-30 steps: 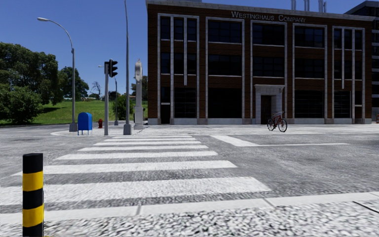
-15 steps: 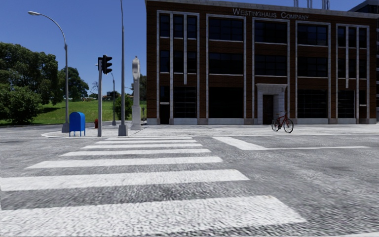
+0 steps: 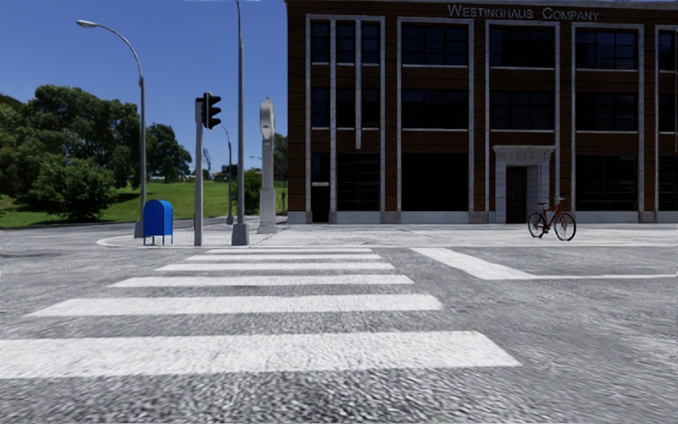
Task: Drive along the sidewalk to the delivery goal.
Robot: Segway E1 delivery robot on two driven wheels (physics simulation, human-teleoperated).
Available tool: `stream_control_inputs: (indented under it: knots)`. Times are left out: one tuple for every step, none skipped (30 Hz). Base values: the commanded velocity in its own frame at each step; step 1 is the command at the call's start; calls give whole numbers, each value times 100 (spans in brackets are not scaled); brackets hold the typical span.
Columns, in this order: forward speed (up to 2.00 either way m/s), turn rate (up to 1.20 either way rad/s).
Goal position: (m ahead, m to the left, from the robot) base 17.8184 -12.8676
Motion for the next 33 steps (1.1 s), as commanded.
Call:
stream_control_inputs:
  knots:
    - [127,0]
    - [127,0]
    - [127,0]
    - [127,0]
    - [127,0]
    - [127,0]
    - [127,0]
    - [127,0]
    - [127,0]
    - [127,0]
    - [127,0]
    - [127,0]
    - [127,0]
    - [127,0]
    - [127,0]
    - [127,0]
    - [127,0]
    - [127,0]
    - [127,25]
    - [127,25]
    - [127,49]
    - [127,59]
    - [127,61]
    - [127,51]
    - [127,5]
    - [127,0]
    - [127,0]
    - [127,0]
    - [127,0]
    - [127,0]
    - [127,0]
    - [127,0]
    - [127,0]
